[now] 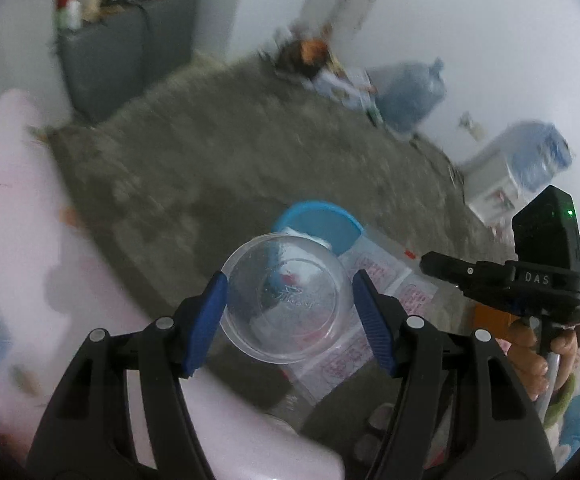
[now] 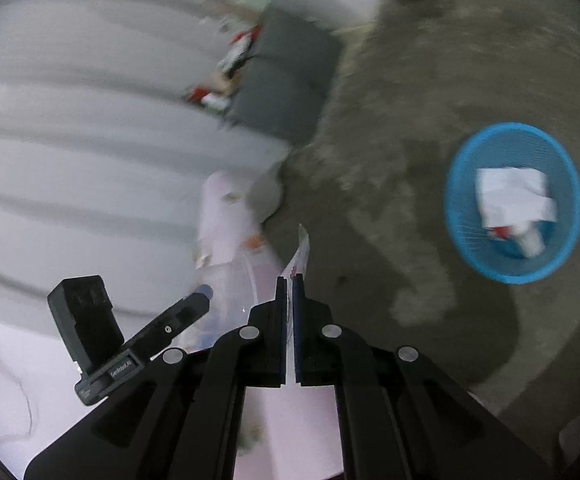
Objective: Collect trash
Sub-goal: 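Carry the clear cup with the left tool over the wastebasket, then open the left tool to drop the cup into the wastebasket, then move both tools back over the trash pile on the table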
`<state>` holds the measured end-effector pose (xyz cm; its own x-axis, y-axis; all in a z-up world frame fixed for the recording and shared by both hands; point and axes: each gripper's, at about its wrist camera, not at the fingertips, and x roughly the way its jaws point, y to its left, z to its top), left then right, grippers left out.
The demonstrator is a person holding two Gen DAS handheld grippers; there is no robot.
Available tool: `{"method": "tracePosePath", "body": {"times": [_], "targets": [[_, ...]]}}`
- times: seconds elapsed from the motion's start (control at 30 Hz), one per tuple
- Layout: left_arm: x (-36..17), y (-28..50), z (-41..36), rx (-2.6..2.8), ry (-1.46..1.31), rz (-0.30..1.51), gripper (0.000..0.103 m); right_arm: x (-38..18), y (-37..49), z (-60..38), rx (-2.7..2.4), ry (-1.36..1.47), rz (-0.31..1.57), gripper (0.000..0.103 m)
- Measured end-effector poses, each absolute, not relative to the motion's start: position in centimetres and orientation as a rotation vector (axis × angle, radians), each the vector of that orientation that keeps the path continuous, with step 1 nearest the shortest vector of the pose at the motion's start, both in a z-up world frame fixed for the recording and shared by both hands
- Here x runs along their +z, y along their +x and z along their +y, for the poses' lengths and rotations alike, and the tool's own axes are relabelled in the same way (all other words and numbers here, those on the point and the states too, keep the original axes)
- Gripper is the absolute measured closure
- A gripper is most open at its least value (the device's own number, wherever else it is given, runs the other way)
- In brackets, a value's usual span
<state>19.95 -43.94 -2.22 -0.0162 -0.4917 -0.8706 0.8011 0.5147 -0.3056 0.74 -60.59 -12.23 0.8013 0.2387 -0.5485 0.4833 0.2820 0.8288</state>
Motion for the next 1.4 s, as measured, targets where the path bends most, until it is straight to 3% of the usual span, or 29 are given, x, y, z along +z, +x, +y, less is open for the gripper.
{"method": "tracePosePath", "body": {"times": [0.33, 0.4, 0.43, 0.47, 0.53, 0.7, 0.9, 1.03, 1.17, 1.4], "targets": [[-14.1, 16.3, -55.4, -1.06, 0.377, 1.324, 0.041, -25.8, -5.5, -68.1, -0.424, 1.501, 0.615, 0.098], [-16.8, 15.8, -57.0, -1.032, 0.388, 1.324, 0.028, -29.3, -5.9, -69.1, -0.469, 1.548, 0.606, 0.096], [-17.7, 15.5, -57.4, -1.014, 0.395, 1.33, 0.021, -31.5, -6.0, -69.3, -0.501, 1.583, 0.599, 0.091], [-19.3, 15.2, -58.3, -0.996, 0.402, 1.343, 0.021, -33.3, -6.1, -69.6, -0.527, 1.605, 0.598, 0.072], [-20.8, 14.7, -58.9, -0.981, 0.417, 1.365, 0.021, -35.9, -6.6, -69.5, -0.614, 1.629, 0.611, 0.053], [-21.0, 13.5, -58.8, -0.997, 0.42, 1.38, 0.021, -38.5, -7.5, -68.1, -0.653, 1.653, 0.621, 0.053], [-15.3, 13.4, -55.9, -1.037, 0.352, 1.287, 0.021, -35.0, -8.8, -65.5, -0.699, 1.593, 0.55, 0.047], [-10.4, 12.5, -52.3, -1.082, 0.313, 1.213, 0.021, -28.7, -8.8, -61.8, -0.707, 1.463, 0.491, 0.044], [-4.1, 12.0, -46.3, -1.101, 0.314, 1.099, 0.021, -21.3, -8.2, -57.4, -0.681, 1.264, 0.466, 0.029], [4.6, 11.7, -30.7, -1.042, 0.212, 0.885, 0.02, -10.9, -5.2, -49.2, -0.535, 0.917, 0.489, 0.016]]}}
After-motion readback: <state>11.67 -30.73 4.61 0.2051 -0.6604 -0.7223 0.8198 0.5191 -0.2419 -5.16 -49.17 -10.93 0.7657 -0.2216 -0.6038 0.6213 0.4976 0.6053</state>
